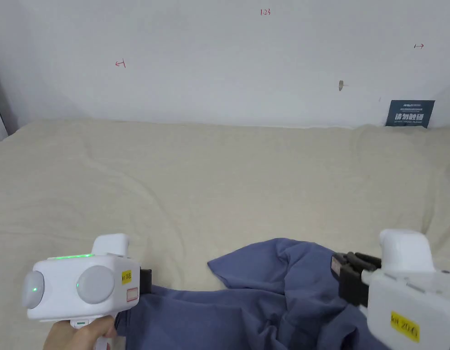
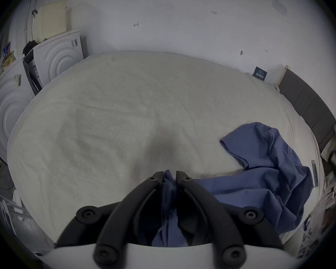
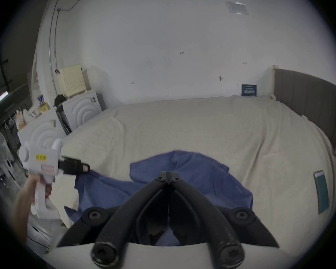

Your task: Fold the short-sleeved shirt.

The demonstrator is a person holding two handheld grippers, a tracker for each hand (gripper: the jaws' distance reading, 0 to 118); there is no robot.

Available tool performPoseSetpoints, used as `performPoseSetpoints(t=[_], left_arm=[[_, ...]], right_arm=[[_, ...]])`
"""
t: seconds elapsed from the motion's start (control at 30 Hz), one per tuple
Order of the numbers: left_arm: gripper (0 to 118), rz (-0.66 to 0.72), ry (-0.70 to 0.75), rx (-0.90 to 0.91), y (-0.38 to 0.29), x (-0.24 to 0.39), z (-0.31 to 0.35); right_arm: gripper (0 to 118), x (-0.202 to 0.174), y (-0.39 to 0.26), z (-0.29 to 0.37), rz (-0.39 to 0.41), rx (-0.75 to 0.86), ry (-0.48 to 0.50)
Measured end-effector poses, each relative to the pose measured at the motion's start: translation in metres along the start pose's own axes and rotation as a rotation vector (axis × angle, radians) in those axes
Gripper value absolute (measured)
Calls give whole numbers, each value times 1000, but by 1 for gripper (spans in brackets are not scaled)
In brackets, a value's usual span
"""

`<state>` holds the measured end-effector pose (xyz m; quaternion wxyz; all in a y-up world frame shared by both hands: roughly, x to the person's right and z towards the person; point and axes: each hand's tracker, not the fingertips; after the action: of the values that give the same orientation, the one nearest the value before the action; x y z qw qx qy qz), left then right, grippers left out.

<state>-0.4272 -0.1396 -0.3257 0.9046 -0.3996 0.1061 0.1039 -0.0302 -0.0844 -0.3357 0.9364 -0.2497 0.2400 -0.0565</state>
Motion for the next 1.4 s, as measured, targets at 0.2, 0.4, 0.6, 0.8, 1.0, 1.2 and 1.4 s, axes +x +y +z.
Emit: performPoseSetpoints(t=[0.2,0.4,0.6,0.8,1.0,1.2,1.4], left_arm=[[13,-25,10,19,-5,4,4],[13,-30,31,19,-7,4,-1],[13,-40,34,13,-8,8,-1],[13,-35,34,-1,-8,4,-11],[13,-28,29,-4,-5,5,-10],[13,-19,29,0,-2,1,-3],[13,-7,45,93,20,-2,33]], right_arm=[[102,37,62,-85,62,-204,122],[102,46,81,-184,233,-384,-18],[102,48,66,-238,172,-494,7],[68,40,43,-266,198,-616,11],[4,49,40,-270,214,-598,31],[4,65,51,-253,45,-591,31],[4,92,102,-192,-5,-431,2]])
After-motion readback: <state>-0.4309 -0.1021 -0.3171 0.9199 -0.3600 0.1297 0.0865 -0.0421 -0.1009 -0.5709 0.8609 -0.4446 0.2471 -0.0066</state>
